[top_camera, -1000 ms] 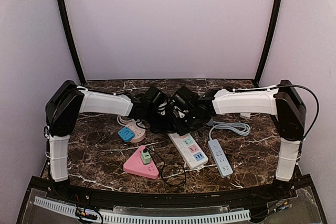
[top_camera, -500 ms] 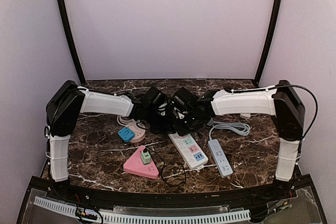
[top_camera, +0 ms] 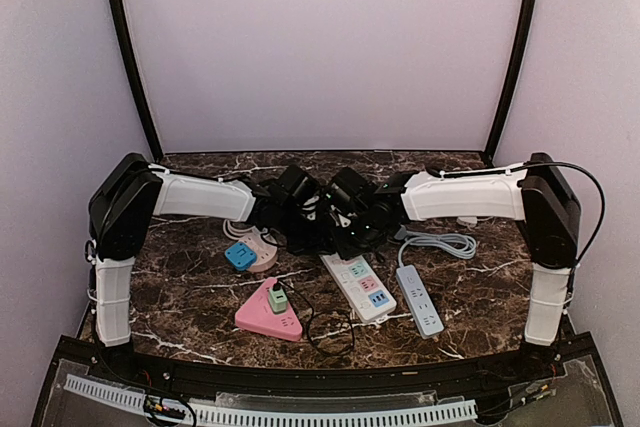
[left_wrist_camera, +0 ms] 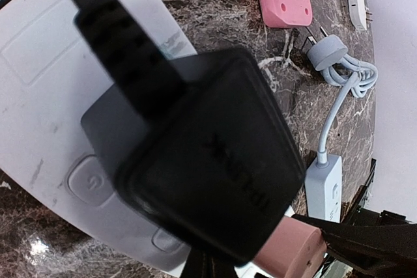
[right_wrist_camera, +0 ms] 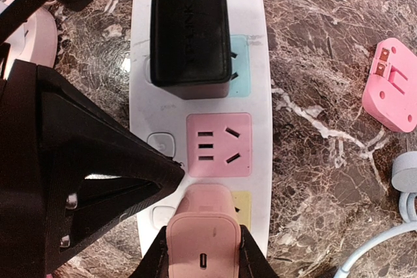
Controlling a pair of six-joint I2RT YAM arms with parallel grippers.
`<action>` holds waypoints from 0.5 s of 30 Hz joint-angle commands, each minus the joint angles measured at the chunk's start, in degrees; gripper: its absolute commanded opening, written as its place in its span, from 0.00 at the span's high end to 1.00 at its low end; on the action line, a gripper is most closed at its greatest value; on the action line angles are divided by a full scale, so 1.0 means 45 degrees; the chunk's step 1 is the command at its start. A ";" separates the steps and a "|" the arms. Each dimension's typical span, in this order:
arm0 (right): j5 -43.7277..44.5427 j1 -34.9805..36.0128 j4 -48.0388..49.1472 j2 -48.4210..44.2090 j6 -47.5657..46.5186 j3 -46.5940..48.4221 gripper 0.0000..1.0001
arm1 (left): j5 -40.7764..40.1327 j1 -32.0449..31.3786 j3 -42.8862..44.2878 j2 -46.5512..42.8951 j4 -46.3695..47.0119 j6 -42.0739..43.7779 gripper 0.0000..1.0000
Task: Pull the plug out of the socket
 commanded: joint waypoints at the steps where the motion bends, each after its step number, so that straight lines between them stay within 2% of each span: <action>1: 0.0311 0.0168 0.0116 -0.0323 0.0016 0.0627 0.95 | -0.0744 -0.0061 -0.0239 0.0502 -0.1767 0.0322 1.00; 15: 0.0601 -0.0093 -0.0229 -0.1193 -0.0170 0.0775 0.96 | -0.0792 -0.0061 -0.0414 0.0476 -0.1960 0.0322 1.00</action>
